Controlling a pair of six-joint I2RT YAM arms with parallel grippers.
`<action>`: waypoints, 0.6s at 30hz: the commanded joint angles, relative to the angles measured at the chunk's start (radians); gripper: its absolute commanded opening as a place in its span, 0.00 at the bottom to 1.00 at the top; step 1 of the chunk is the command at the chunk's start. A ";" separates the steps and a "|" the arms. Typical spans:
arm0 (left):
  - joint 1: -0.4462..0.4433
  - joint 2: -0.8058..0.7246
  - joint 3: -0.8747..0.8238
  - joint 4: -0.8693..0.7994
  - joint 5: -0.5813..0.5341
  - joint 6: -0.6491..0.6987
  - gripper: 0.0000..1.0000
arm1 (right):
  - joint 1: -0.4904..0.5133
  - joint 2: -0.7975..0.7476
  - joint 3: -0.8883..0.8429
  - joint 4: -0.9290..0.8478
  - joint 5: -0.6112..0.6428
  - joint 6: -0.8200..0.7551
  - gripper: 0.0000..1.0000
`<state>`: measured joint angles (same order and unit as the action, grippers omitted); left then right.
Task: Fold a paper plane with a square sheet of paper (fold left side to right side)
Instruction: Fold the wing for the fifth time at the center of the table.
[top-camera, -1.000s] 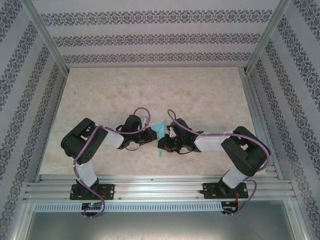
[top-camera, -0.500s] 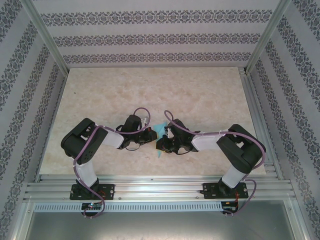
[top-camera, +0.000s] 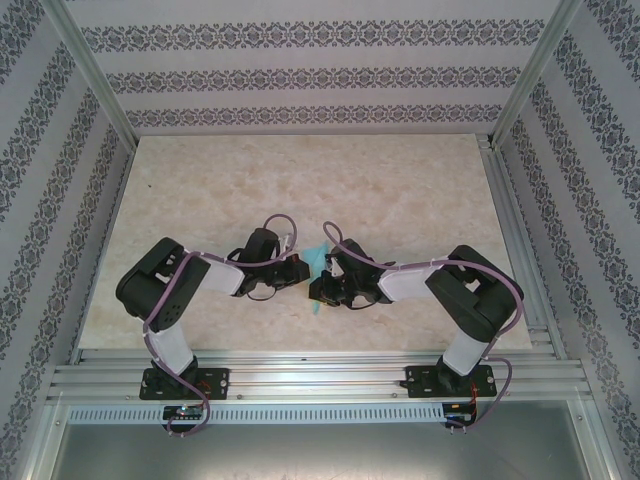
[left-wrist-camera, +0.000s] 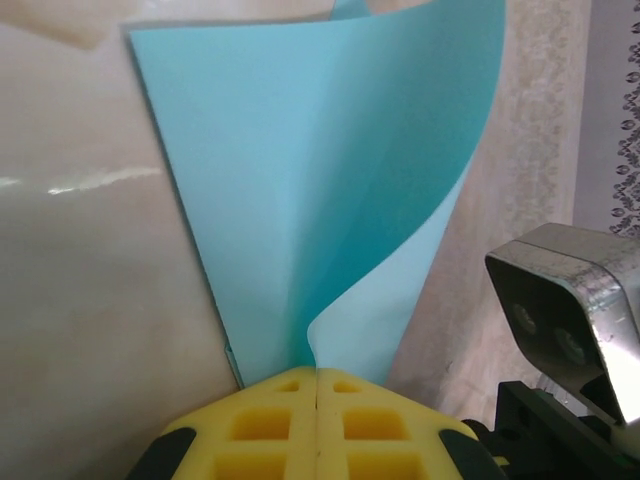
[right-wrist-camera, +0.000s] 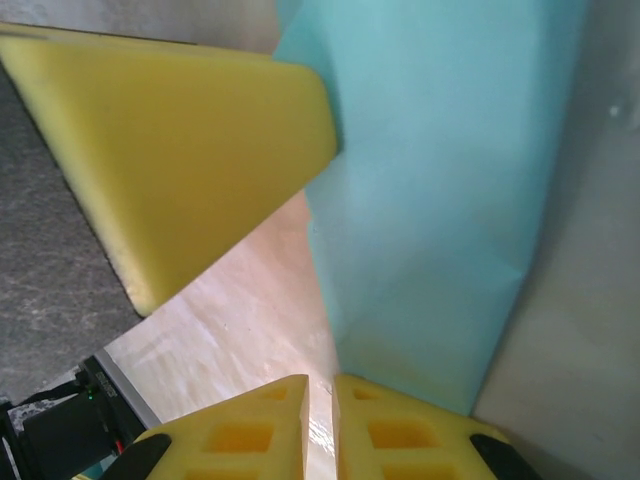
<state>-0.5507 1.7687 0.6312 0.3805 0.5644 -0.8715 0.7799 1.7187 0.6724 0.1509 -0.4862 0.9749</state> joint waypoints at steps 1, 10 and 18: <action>0.042 -0.078 0.033 -0.137 -0.048 0.099 0.00 | 0.021 0.032 -0.002 -0.065 0.025 -0.004 0.15; 0.066 -0.079 0.028 -0.163 -0.027 0.143 0.00 | 0.025 0.035 0.036 -0.097 0.023 -0.028 0.15; 0.099 -0.131 0.059 -0.248 -0.024 0.199 0.00 | 0.028 0.036 0.043 -0.113 0.018 -0.044 0.15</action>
<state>-0.4831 1.6684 0.6502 0.1513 0.5709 -0.7258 0.7921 1.7329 0.7120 0.1146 -0.4721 0.9596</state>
